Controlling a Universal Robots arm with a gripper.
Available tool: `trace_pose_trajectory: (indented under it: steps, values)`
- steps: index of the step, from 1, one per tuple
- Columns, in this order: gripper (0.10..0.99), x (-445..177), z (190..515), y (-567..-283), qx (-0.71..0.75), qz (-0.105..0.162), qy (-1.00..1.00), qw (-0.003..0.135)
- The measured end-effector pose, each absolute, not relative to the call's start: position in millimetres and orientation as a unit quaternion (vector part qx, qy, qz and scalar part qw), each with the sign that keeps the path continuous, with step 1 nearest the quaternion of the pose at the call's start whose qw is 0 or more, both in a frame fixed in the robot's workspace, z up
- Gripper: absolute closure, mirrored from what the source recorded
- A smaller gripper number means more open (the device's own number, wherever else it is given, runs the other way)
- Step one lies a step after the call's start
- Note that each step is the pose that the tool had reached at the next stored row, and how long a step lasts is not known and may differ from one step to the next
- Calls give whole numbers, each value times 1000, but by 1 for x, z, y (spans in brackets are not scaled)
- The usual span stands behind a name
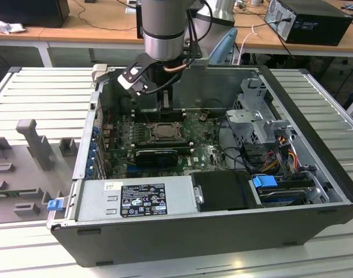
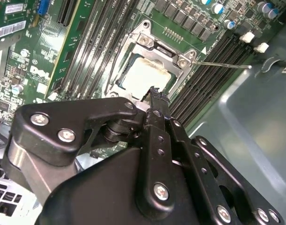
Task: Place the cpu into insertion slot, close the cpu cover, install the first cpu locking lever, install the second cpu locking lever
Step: 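Install the first cpu locking lever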
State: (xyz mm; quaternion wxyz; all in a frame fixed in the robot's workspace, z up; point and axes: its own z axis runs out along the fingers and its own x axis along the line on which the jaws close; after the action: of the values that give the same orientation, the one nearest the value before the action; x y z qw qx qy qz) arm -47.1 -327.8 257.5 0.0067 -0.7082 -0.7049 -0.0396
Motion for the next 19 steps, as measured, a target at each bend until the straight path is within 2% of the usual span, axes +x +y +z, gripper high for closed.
trace_pose_trajectory:
  steps: [5,19]
  values:
    - [980,-47,279,-328,-708,-39,-705,6]
    - [980,-47,278,-328,-596,-37,-802,12]
